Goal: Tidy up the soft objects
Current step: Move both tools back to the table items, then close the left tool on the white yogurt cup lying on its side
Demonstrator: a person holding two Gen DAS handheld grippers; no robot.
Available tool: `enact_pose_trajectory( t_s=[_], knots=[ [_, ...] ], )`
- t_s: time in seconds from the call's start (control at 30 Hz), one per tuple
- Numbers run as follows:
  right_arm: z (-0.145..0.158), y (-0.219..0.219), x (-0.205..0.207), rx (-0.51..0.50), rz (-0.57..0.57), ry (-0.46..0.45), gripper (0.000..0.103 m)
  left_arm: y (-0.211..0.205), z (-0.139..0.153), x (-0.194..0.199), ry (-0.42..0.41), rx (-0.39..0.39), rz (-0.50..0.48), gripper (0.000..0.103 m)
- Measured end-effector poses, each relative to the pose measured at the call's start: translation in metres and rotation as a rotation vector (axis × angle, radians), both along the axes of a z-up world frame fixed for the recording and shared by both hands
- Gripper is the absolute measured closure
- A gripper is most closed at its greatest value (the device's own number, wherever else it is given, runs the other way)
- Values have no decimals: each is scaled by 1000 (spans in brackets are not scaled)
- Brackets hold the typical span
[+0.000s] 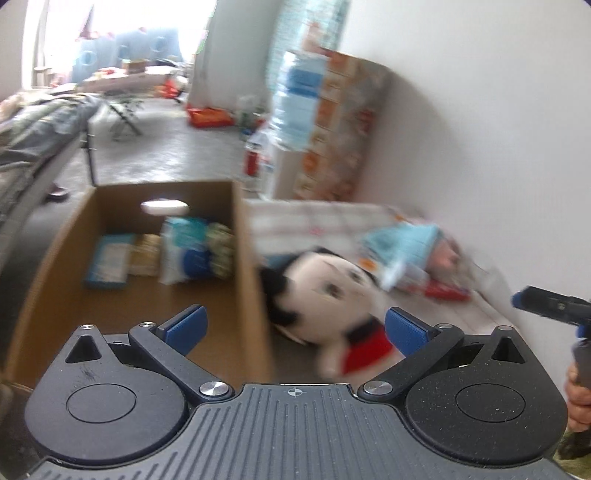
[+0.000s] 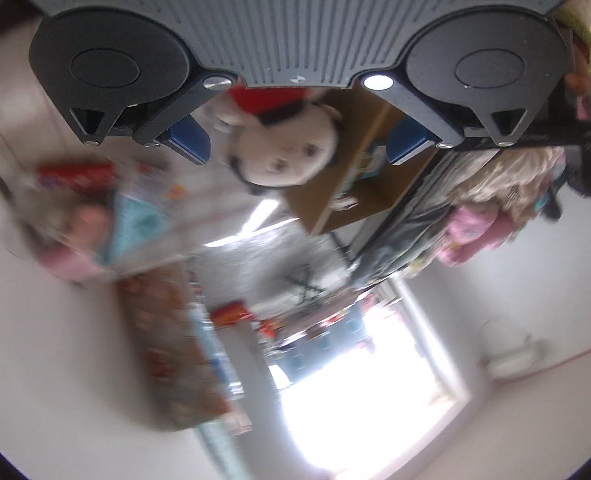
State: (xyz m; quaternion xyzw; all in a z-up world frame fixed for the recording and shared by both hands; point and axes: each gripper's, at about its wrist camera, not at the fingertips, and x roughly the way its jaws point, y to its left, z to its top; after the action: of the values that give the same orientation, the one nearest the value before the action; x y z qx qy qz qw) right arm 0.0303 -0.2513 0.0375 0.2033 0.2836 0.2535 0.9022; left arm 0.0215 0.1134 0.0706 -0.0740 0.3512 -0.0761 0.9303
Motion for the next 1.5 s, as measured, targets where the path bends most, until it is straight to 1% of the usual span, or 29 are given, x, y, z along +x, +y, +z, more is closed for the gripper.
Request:
enact_pose_trajectory(
  t_s=[0.07,0.2,0.3,0.43,0.47,0.53,0.6,0.63,0.7,0.8,0.9,1.0,1.1,1.2,1.27,1.37,1.43,1.5],
  knots=[
    [-14,-20,-8,14,-59,23,0,-24,-6,0,0,-5,-72,0],
    [-43,-52,-17,35,-150,65,0,-65,-18,2,-23,-13,-184,0],
    [-61,-75,-19,105,-198,89,0,-97,-27,13,-22,4,-245,0],
    [-82,-99,-14,216,-245,95,0,-134,-38,38,-24,46,-295,0],
    [-87,-104,-11,243,-253,91,0,-141,-40,47,-13,45,-295,0],
    [-96,-112,-6,291,-263,85,3,-149,-46,73,30,-8,-272,0],
    [-104,-117,4,320,-272,80,10,-156,-50,98,54,-57,-221,1],
    [-108,-119,8,324,-283,82,13,-159,-52,110,64,-70,-194,1],
    [-115,-121,21,316,-293,85,24,-163,-58,138,89,-88,-148,2],
    [-123,-115,44,243,-290,88,32,-171,-70,178,148,-106,-104,3],
    [-131,-104,67,191,-252,99,34,-178,-88,215,224,-115,-81,4],
    [-137,-93,89,163,-207,98,36,-182,-107,241,281,-77,-35,6],
    [-141,-80,113,98,-173,92,41,-185,-121,259,310,-57,-15,8],
    [-146,-70,136,32,-151,98,42,-184,-132,271,333,-97,-7,12],
    [-149,-64,149,0,-140,104,42,-183,-137,277,350,-126,-3,18],
    [-153,-55,165,-20,-103,116,45,-183,-145,283,391,-176,-17,24],
    [-156,-51,168,-8,-72,125,48,-186,-147,284,412,-212,-36,26],
    [-156,-48,167,5,-51,121,48,-189,-147,281,414,-233,-61,25]
  ],
)
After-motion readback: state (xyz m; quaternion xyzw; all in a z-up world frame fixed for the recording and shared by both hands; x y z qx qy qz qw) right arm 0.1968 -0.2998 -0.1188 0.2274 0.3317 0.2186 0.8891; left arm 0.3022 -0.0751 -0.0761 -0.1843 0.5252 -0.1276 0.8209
